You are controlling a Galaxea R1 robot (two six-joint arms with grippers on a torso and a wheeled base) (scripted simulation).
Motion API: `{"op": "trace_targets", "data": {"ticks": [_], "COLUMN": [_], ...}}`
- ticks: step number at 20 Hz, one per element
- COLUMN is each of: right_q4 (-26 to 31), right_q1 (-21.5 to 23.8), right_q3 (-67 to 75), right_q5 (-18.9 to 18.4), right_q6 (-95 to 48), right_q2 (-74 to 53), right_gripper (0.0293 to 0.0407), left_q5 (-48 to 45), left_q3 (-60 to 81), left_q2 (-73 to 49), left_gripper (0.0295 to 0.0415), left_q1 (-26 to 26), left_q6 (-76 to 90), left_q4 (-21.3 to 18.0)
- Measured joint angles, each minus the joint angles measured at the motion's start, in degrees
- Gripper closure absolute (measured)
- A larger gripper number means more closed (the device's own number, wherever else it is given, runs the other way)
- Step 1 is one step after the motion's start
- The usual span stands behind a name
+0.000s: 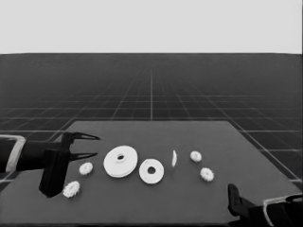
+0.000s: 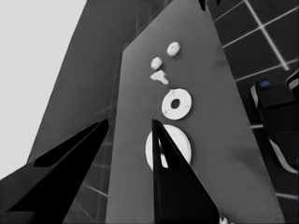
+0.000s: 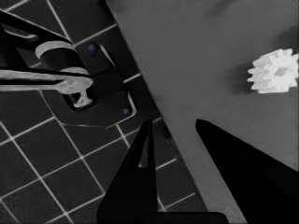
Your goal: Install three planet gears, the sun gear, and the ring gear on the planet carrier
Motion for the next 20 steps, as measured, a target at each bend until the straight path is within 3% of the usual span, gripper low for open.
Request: {"op": "trace_targets", "data": {"ticks": [1, 2, 3, 4, 5, 6, 8, 9, 11, 14, 16, 20], "right_q4": [4.33, 2.55, 1.51, 0.89, 0.54, 0.33, 0.13, 0.09, 0.05, 0.03, 0.03, 0.03], "right_q1": [-3.10, -1.93, -1.25, -0.86, -0.64, -0.51, -0.38, -0.36, -0.33, -0.32, -0.32, -0.32], "right_q3": [3.03, 1.69, 0.90, 0.45, 0.19, 0.04, -0.09, -0.12, -0.15, -0.16, -0.16, -0.16], "right_q5": [1.33, 0.77, 0.45, 0.25, 0.14, 0.08, 0.02, 0.00, -0.01, -0.01, -0.01, -0.01], "right_q6": [-0.19, -0.11, -0.07, -0.04, -0.02, -0.01, 0.00, 0.00, 0.00, 0.00, 0.00, 0.00], "right_q2": [0.78, 0.46, 0.26, 0.15, 0.09, 0.05, 0.01, 0.01, 0.00, 0.00, 0.00, 0.00], "right_gripper": [0.0407, 0.0392, 0.0363, 0.0332, 0.0320, 0.0317, 0.0315, 0.0315, 0.0315, 0.0315, 0.0315, 0.0315], "left_q5": [2.82, 1.69, 1.02, 0.62, 19.16, 36.03, 43.30, 43.46, 43.52, 43.57, 37.65, 34.81], "left_q3": [4.08, 2.45, 1.44, 0.85, -0.25, -6.05, -21.13, -26.08, -31.52, -34.28, -38.87, -42.48], "left_q2": [-0.16, -0.10, -0.08, -0.06, -5.65, -1.46, 6.81, 8.67, 10.62, 11.61, 14.21, 16.26], "left_gripper": [0.0415, 0.0414, 0.0396, 0.0364, 0.0323, 0.0306, 0.0319, 0.0323, 0.0325, 0.0326, 0.0326, 0.0326], "left_q1": [4.05, 2.56, 1.65, 1.12, 12.42, 18.19, 20.81, 21.33, 21.83, 22.02, 31.57, 35.53], "left_q6": [-0.15, -0.09, -0.05, -0.03, -27.79, -52.90, -69.81, -72.07, -73.47, -73.72, -73.38, -72.92], "left_q4": [-4.20, -2.50, -1.48, -0.88, 19.94, 18.98, 3.07, -1.25, -5.47, -7.32, -0.05, 2.61]}}
